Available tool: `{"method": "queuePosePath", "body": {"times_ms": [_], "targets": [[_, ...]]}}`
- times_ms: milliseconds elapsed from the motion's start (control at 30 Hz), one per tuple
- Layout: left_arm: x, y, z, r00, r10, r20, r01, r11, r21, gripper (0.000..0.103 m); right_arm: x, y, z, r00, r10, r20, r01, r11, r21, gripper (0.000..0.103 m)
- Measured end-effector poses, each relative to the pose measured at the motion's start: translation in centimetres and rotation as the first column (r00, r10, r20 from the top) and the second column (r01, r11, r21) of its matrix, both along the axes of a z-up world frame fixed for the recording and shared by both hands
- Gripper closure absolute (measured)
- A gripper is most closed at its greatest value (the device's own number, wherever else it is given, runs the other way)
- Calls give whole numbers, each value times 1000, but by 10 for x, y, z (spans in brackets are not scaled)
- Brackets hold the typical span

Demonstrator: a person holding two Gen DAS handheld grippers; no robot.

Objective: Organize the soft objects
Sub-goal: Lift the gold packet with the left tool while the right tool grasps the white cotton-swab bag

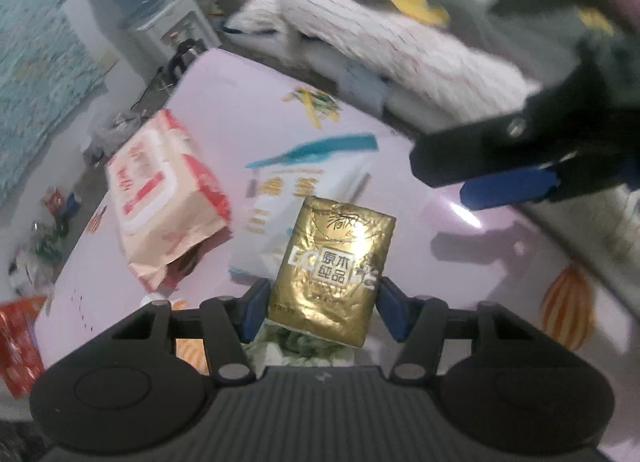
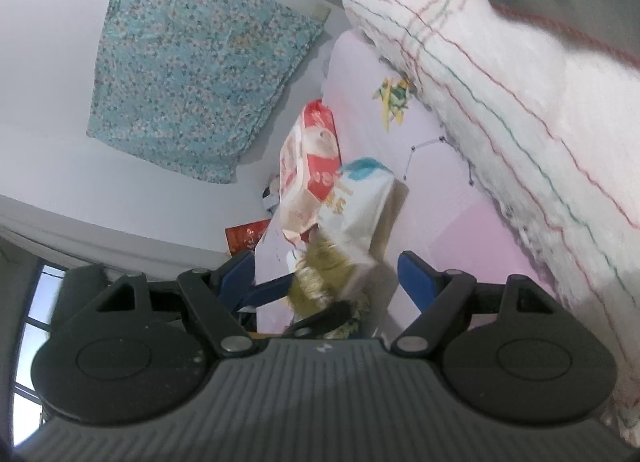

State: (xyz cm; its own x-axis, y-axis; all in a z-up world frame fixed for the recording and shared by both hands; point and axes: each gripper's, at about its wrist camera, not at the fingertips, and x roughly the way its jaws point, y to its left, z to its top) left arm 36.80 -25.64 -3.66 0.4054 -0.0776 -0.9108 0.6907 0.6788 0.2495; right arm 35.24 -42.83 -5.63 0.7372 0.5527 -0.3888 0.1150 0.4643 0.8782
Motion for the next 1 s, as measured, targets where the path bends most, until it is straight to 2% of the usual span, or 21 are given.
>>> {"method": "queuePosePath", "body": {"times_ms": [167,367,467,500,567,633,733,833,1000], "targets": [[-5,27,38,998,65,20,-63,994,-84,45,24,9,1,1000,-10,-26,8,998,-63,24],[-8,63,64,990,124,64,-116,987,-115,45,62,29,-8,997,-5,-81,-6,991,-136,27],[-7,80,73,985,158,73,-148,981,-122,45,78,43,-12,995,0,-101,-17,986,-168,35],[-7,85,75,983,168,74,-158,980,-124,45,83,47,-14,994,-2,-113,-18,984,-175,41],[-8,93,79,980,184,75,-173,976,-130,45,91,54,-22,991,-3,-134,-22,983,-182,57],[-9,100,82,978,196,74,-185,973,-140,45,97,58,-35,987,-13,-158,-16,984,-177,80],[-10,110,85,974,216,70,-203,966,-157,45,99,57,-51,987,-26,-158,8,994,-113,88],[-13,119,92,969,238,69,-223,959,-176,45,94,56,-51,994,-22,-108,14,997,-75,97],[-24,139,113,958,277,70,-254,938,-238,45,73,46,-42,996,-47,-81,45,999,-23,100]]}}
